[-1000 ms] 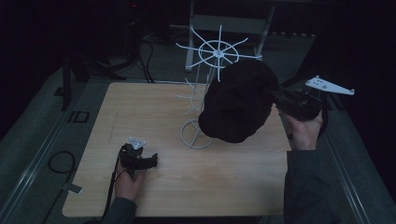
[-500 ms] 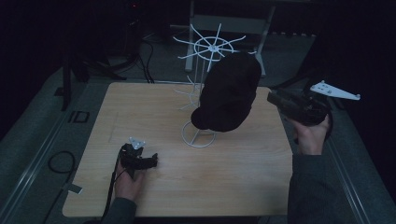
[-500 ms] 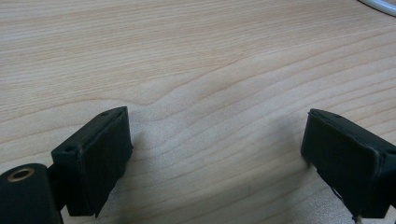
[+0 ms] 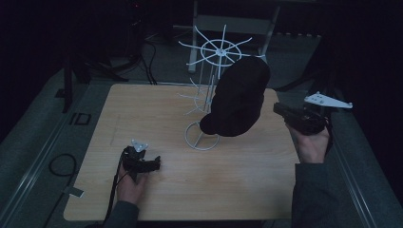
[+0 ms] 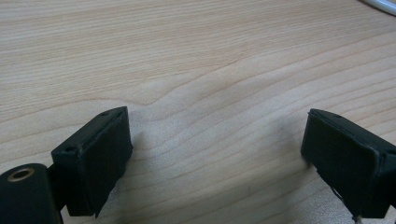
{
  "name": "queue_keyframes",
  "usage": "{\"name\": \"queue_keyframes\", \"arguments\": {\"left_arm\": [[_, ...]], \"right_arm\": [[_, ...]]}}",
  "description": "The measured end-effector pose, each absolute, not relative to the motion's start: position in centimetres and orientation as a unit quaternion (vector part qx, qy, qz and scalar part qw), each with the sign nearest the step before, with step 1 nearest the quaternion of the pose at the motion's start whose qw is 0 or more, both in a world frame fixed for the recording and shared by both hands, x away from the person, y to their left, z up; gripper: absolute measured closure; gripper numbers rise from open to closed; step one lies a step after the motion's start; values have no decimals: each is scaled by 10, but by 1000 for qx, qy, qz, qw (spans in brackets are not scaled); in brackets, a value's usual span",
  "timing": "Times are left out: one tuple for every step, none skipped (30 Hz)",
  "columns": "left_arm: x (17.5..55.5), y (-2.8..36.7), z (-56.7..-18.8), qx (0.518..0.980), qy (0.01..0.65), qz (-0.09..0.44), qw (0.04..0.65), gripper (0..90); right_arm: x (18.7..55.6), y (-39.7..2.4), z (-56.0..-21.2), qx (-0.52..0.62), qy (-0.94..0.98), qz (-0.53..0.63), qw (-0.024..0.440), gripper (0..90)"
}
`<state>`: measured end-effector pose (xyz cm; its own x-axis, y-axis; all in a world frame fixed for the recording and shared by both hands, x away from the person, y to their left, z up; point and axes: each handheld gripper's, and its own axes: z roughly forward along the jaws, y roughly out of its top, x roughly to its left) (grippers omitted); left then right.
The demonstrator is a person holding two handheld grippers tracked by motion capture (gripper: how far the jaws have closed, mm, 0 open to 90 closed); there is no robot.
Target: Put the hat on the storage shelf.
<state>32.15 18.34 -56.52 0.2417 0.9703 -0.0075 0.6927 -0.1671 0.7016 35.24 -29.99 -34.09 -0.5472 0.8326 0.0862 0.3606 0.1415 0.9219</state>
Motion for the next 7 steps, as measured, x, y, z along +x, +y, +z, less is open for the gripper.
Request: {"name": "queue_keyframes", "arguments": {"left_arm": [[321, 183, -565, 728, 571, 230, 301, 91], [321, 183, -565, 728, 572, 230, 302, 91], [321, 183, -565, 728, 571, 230, 302, 91], [321, 183, -565, 728, 571, 230, 301, 91], [322, 183, -565, 728, 571, 231, 301, 91], [322, 183, -565, 728, 571, 231, 301, 91], [322, 183, -565, 728, 571, 231, 301, 91]], "right_arm": [[352, -299, -343, 416, 721, 503, 234, 863], [352, -299, -344, 417, 722, 500, 234, 866], [352, -299, -345, 417, 724, 499, 233, 869], [351, -299, -347, 417, 724, 498, 232, 872], [352, -299, -348, 417, 724, 498, 231, 873], [352, -299, -349, 418, 725, 497, 230, 875], [352, -299, -350, 418, 726, 496, 229, 878]]}}
